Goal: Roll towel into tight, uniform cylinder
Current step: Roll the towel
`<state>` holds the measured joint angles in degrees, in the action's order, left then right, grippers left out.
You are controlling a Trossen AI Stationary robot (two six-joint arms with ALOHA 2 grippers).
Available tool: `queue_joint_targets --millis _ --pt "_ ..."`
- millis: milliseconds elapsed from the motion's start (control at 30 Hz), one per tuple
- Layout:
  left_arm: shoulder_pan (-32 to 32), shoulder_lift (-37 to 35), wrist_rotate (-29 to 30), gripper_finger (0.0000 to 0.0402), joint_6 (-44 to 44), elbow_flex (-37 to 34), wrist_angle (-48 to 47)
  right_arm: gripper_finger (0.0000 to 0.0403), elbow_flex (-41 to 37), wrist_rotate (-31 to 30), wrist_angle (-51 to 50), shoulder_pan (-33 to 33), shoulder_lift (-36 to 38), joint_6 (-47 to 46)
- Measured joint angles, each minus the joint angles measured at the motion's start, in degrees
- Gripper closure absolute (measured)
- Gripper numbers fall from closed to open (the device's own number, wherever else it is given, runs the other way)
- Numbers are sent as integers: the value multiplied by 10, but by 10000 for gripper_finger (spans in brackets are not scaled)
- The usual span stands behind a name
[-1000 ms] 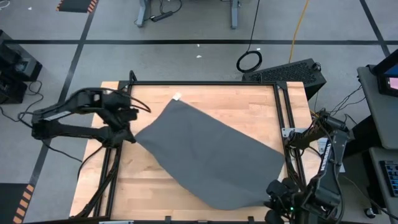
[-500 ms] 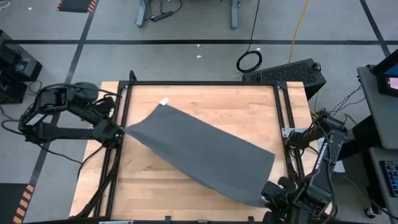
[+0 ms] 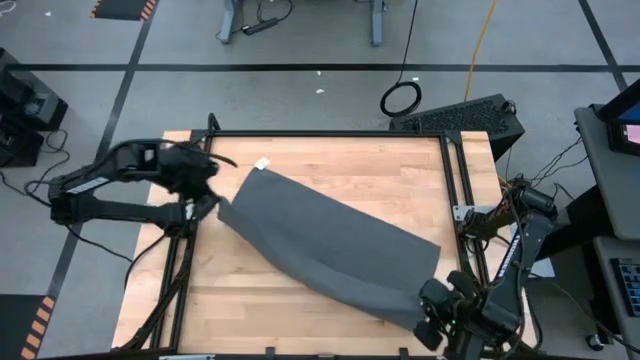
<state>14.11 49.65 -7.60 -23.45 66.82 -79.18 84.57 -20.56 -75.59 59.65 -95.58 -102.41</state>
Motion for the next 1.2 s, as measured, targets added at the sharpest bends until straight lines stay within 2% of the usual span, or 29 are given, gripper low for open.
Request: queue_joint_targets --millis 200,467,700,1033,1200 --pt "0 61 74 401 45 -23 66 403 -45 10 -6 -9 0 -50" --pt "6 131 183 402 118 -56 115 403 -60 111 -80 -24 1 -61" --pt "26 176 189 402 154 -91 159 403 -60 116 -107 -48 -1 -32" --pt "75 206 247 402 212 -95 212 403 -70 103 -142 -97 -12 -25" --pt "106 209 258 402 250 -95 218 403 -70 102 -144 -127 -12 28"
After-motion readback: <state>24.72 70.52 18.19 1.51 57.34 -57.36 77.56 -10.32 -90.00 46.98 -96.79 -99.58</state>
